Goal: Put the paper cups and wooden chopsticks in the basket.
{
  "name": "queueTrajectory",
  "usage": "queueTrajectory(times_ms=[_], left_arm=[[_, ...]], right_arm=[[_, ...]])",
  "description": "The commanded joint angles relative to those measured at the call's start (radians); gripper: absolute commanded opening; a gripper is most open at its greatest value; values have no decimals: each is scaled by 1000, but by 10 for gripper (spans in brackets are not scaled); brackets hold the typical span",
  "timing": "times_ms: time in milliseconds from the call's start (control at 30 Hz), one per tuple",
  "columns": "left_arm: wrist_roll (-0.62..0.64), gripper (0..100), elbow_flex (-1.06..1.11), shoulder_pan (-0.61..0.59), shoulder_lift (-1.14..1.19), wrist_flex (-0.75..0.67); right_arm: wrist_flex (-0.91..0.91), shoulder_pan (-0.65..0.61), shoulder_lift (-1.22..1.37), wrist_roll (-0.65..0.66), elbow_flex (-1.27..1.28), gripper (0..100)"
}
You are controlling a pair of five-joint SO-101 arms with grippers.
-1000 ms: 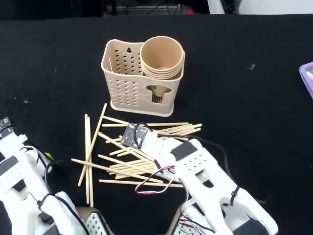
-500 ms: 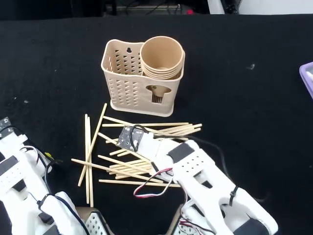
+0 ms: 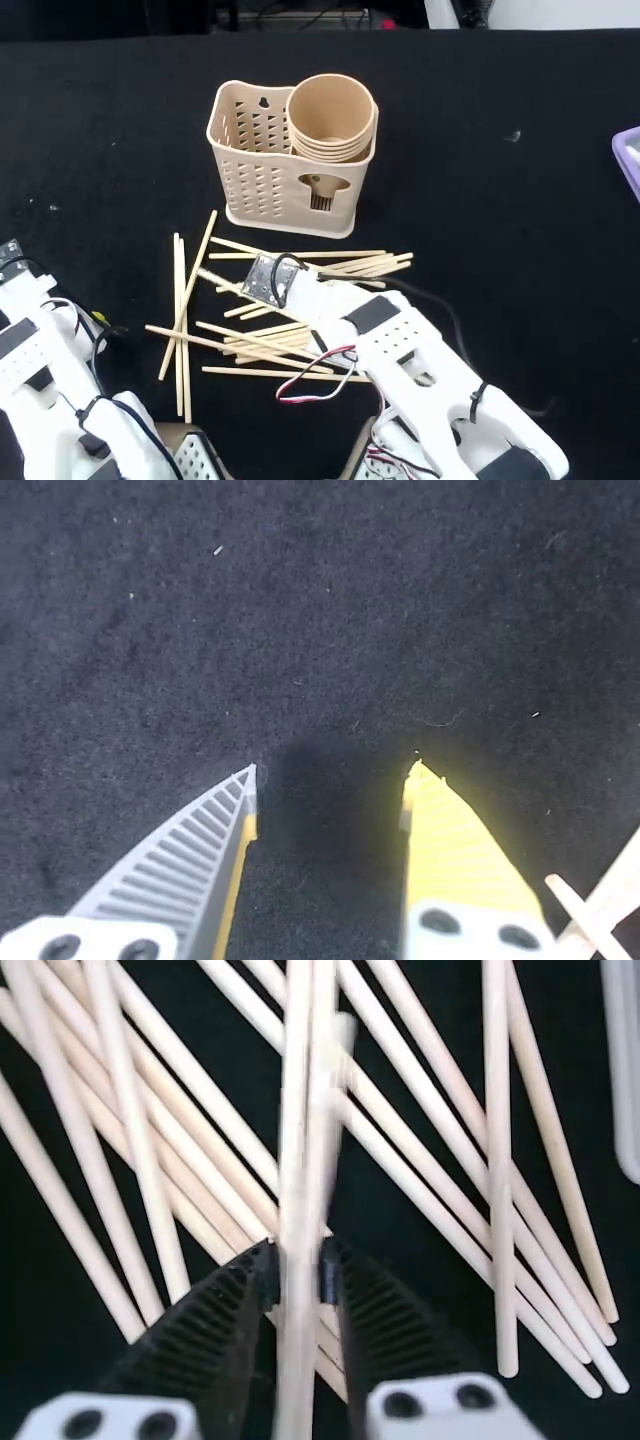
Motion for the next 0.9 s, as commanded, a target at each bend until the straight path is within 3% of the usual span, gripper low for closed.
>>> queueTrajectory(times_ms=[0,133,533,733,867], left_arm=[[3,234,-7,-8,-20,-12],[3,234,-7,-8,-20,-12],[3,234,-7,-8,-20,-14],[3,234,-7,-8,-20,-14],[3,234,-7,-8,-20,-14]], right_arm=[[-15,14,-21,2,-5,12],[0,15,-22,2,-18,11],[358,15,-24,-3,-364,11],[440,9,-51,-5,-483,11],[381,9,-85,-5,-423,11]])
